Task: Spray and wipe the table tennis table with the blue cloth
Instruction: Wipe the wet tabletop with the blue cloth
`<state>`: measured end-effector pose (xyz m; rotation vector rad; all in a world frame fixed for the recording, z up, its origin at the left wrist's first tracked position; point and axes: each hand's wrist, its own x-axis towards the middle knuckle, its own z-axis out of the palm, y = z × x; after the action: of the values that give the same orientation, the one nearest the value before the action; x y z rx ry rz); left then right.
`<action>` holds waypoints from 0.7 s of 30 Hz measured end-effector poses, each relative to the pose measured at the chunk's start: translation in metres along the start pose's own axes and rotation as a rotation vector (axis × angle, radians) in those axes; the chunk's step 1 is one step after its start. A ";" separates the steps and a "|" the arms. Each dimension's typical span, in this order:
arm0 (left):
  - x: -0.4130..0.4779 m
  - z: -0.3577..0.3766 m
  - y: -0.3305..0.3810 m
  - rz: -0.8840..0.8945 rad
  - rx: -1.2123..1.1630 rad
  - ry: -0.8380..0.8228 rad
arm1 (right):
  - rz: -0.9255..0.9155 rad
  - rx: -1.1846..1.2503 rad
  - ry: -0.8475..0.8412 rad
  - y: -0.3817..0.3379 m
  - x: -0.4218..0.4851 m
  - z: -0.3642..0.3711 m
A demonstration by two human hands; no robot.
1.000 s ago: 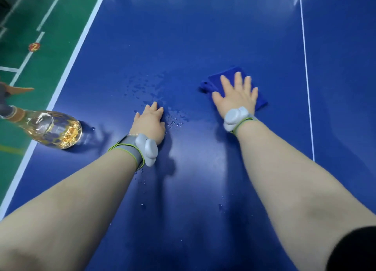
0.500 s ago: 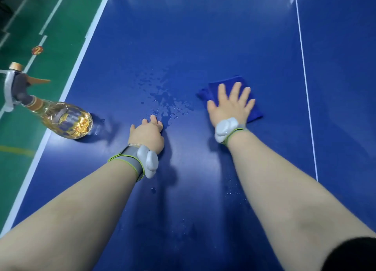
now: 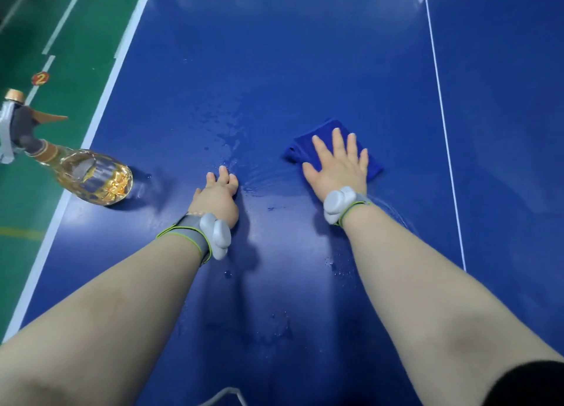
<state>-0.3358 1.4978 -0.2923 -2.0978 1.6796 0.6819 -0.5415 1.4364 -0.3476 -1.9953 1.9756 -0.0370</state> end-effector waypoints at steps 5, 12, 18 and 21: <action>0.000 -0.002 -0.001 -0.007 0.020 -0.020 | 0.327 0.025 0.077 0.081 -0.004 -0.020; 0.005 -0.005 0.002 -0.024 0.050 -0.060 | 0.428 0.035 0.079 0.039 -0.020 -0.004; 0.011 0.002 -0.002 -0.015 0.061 -0.049 | -0.106 -0.063 -0.053 -0.053 -0.057 0.026; 0.017 0.006 -0.006 -0.009 0.049 -0.062 | -0.283 -0.085 -0.115 -0.066 -0.068 0.031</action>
<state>-0.3279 1.4889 -0.3077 -2.0286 1.6367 0.6883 -0.4725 1.5081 -0.3463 -2.2627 1.6382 0.0943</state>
